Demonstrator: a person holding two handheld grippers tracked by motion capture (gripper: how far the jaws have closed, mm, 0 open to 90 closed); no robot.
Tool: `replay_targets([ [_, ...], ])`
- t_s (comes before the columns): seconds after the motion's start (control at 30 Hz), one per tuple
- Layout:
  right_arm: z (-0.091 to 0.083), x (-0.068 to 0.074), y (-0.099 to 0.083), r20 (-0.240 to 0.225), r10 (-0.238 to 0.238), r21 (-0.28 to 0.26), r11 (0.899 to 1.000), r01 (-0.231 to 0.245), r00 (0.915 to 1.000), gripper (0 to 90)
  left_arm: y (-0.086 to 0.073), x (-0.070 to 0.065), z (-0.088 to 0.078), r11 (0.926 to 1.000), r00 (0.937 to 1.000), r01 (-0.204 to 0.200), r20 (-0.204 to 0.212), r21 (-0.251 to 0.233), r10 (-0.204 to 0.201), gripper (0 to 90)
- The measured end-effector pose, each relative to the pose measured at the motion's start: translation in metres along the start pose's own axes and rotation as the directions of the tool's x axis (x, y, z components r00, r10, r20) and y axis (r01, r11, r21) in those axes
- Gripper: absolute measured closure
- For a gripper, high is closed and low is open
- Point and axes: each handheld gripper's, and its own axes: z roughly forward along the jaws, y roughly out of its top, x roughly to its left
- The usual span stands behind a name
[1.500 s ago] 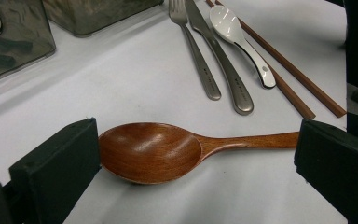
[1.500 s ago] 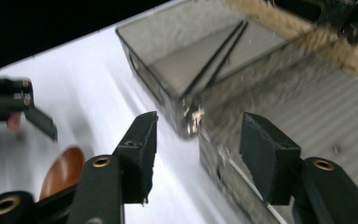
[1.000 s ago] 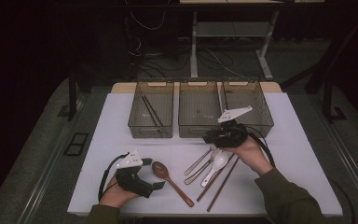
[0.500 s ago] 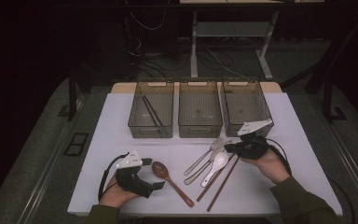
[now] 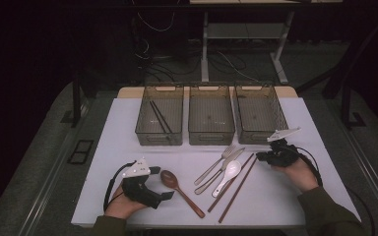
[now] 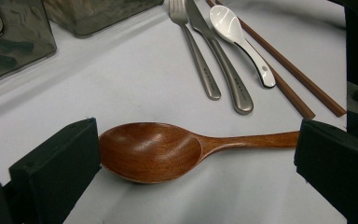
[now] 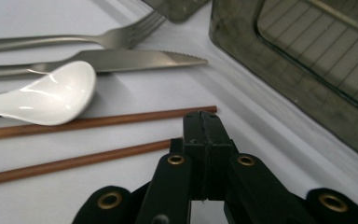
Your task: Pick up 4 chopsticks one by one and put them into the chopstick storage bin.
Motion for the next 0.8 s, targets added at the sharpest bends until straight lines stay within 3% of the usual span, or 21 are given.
replay_targets([
  [0.4, 0.012, -0.002, -0.002, 0.003, 0.006, 0.030, 1.000, -0.006, 1.0000, 89.6, 0.000, 0.000, 0.001, 1.0000, 1.0000, 0.003, -0.001, 0.004, -0.003, 0.0],
  [0.8, 0.020, -0.003, 0.005, 0.004, 0.013, 0.015, 1.000, -0.013, 0.9999, 89.5, 0.000, 0.000, 0.001, 1.0000, 1.0000, 0.003, 0.001, 0.003, -0.003, 0.0],
])
